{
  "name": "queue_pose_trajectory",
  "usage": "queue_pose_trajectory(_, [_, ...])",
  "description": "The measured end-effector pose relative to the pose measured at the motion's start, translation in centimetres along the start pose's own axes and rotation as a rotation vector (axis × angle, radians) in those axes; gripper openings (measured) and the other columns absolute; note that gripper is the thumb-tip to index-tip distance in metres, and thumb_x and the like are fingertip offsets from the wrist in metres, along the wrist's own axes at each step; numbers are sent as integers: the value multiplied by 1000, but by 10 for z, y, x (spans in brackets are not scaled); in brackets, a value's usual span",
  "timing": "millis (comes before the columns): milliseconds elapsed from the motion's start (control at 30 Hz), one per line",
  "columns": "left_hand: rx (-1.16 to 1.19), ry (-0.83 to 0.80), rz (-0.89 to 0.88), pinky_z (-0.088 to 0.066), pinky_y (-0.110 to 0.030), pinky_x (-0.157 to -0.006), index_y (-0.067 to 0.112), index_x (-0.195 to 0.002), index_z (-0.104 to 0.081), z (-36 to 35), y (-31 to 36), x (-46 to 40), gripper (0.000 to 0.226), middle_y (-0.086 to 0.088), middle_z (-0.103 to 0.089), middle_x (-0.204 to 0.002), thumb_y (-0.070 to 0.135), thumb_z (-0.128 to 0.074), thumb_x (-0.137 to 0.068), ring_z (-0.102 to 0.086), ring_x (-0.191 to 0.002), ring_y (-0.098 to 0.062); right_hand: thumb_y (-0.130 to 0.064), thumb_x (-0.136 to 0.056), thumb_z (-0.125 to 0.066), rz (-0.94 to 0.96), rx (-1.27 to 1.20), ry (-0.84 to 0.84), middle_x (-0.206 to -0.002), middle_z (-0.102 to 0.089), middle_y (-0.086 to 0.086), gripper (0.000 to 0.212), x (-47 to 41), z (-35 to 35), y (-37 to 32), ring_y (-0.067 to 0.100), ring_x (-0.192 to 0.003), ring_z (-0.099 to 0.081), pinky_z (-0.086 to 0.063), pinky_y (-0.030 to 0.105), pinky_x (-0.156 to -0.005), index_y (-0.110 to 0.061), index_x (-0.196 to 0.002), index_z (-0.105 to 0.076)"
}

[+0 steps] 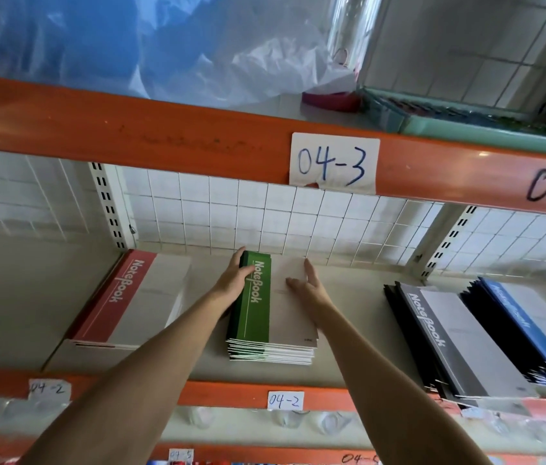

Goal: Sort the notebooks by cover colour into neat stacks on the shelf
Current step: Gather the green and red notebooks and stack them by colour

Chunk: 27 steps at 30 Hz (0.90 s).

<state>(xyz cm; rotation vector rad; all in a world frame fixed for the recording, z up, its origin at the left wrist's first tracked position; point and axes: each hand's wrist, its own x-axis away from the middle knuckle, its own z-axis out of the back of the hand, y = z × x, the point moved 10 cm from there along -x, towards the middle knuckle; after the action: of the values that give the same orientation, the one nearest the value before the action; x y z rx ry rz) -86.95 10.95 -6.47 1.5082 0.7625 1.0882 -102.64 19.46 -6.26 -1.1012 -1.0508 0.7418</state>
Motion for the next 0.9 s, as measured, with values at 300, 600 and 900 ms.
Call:
queue_pose_trajectory(300, [-87, 34, -66, -48, -17, -52, 16, -148, -31, 6, -3, -9, 48, -19, -54, -123, 9, -44, -102, -59, -81, -18, -22, -94, -59, 29, 110, 60, -139, -49, 11, 75, -4, 1, 1, 31, -108, -62, -57, 44, -87, -32, -155, -17])
queue_pose_trajectory(600, [-151, 29, -48, -49, -36, -79, 24, -126, -40, 4, 3, -17, 43, -26, -45, -135, 23, -54, -85, -57, -106, -39, -7, -90, -60, -38, 56, 68, -100, -54, 4, 62, -8, 4, -10, 22, -75, -60, -55, 35, -63, -17, -143, -27])
queue_pose_trajectory(900, [-49, 79, 18, -45, -26, -54, 7, -131, -37, 6, -2, -16, 33, -12, -54, -97, 4, -44, -99, -56, -72, -18, -21, -91, -56, 10, 114, 102, -104, -58, 4, 66, -11, 5, -7, 22, -79, -61, -56, 31, -66, -26, -150, -26])
